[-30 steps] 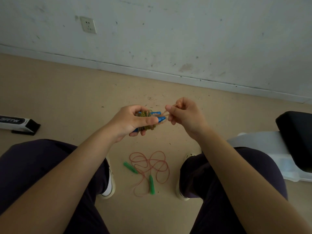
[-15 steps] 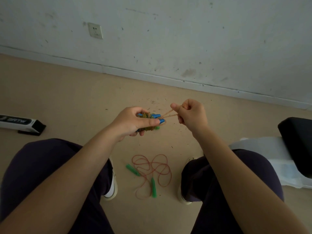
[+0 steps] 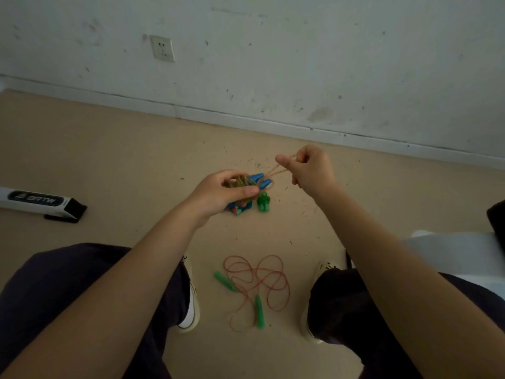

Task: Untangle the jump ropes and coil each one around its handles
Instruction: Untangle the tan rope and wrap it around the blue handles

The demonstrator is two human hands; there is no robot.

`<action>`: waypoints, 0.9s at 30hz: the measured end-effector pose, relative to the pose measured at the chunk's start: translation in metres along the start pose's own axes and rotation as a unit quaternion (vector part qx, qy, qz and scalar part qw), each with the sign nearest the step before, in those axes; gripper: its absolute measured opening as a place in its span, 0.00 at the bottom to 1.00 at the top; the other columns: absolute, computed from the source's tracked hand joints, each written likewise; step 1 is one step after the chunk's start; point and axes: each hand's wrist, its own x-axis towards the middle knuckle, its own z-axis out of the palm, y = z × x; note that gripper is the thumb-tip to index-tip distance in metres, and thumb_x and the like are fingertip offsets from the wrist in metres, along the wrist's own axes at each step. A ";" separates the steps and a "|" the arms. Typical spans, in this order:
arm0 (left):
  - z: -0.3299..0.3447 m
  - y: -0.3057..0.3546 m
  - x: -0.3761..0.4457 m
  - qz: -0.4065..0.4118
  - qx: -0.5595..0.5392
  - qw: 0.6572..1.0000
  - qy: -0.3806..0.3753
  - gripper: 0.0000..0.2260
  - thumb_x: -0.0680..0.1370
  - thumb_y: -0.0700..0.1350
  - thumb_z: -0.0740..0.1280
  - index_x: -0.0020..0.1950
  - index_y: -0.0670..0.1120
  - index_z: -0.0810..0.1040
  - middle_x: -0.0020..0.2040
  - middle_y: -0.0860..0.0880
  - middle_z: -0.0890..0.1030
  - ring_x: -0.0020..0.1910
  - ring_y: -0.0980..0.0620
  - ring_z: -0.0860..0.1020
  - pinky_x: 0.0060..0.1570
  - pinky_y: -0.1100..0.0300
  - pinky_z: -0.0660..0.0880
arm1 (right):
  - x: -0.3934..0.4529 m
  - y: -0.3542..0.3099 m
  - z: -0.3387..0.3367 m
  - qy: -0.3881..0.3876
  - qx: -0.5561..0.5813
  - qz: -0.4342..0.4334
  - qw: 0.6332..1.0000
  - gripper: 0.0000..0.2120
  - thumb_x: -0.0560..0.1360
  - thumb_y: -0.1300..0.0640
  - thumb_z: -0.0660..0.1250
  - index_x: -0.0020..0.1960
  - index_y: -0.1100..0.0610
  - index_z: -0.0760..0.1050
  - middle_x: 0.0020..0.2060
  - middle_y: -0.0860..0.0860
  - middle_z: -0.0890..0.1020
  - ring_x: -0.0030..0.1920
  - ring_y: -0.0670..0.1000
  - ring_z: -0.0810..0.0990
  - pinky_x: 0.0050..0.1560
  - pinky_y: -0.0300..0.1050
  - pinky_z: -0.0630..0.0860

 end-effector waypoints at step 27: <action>0.050 -0.312 0.189 -0.237 0.168 0.953 0.086 0.23 0.73 0.56 0.75 0.64 0.48 0.78 0.63 0.45 0.76 0.58 0.48 0.76 0.58 0.53 0.76 | 0.086 0.313 0.134 -0.134 0.041 0.301 0.943 0.33 0.68 0.46 0.78 0.68 0.53 0.71 0.56 0.53 0.81 0.50 0.51 0.83 0.49 0.48 0.81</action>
